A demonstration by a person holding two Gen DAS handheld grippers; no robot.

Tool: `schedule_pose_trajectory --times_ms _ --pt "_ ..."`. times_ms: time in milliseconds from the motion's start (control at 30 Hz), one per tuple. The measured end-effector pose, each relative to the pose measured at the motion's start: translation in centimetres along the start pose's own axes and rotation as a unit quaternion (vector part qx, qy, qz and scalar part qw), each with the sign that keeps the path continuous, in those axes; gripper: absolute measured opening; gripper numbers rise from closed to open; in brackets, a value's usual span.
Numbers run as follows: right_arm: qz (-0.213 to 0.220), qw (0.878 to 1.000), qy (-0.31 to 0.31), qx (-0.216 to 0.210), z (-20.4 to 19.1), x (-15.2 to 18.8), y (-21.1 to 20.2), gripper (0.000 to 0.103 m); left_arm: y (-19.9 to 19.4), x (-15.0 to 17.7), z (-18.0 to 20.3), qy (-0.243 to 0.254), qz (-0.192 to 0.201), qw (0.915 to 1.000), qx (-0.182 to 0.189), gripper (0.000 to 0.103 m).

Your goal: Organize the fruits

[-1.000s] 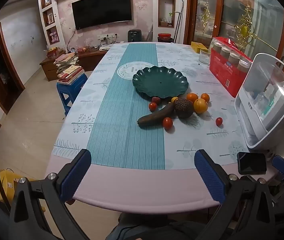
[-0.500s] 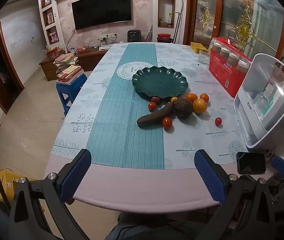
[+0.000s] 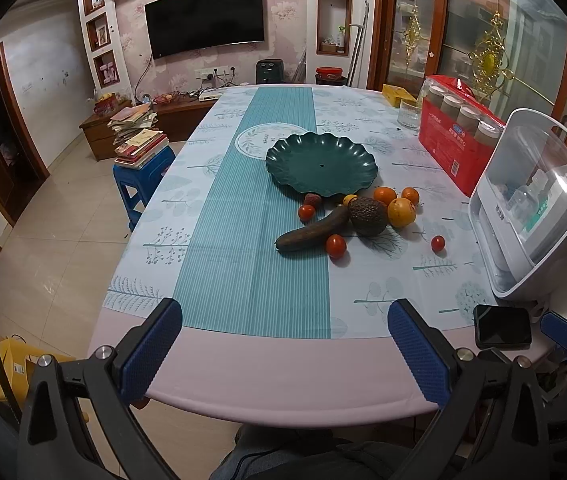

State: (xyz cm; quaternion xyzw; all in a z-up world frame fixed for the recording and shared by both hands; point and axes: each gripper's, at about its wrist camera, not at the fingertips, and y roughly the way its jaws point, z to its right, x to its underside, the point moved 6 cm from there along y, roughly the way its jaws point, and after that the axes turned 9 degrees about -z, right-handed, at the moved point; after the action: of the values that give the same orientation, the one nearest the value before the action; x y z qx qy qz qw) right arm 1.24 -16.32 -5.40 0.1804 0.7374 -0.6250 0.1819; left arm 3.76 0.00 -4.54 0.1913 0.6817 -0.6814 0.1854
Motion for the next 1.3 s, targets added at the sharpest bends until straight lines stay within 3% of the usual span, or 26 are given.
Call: schedule_pose_trajectory --times_ms 1300 --pt "-0.011 1.000 -0.002 -0.002 -0.5 -0.1 0.9 0.103 0.9 0.3 -1.0 -0.004 -0.017 0.9998 -0.006 0.102"
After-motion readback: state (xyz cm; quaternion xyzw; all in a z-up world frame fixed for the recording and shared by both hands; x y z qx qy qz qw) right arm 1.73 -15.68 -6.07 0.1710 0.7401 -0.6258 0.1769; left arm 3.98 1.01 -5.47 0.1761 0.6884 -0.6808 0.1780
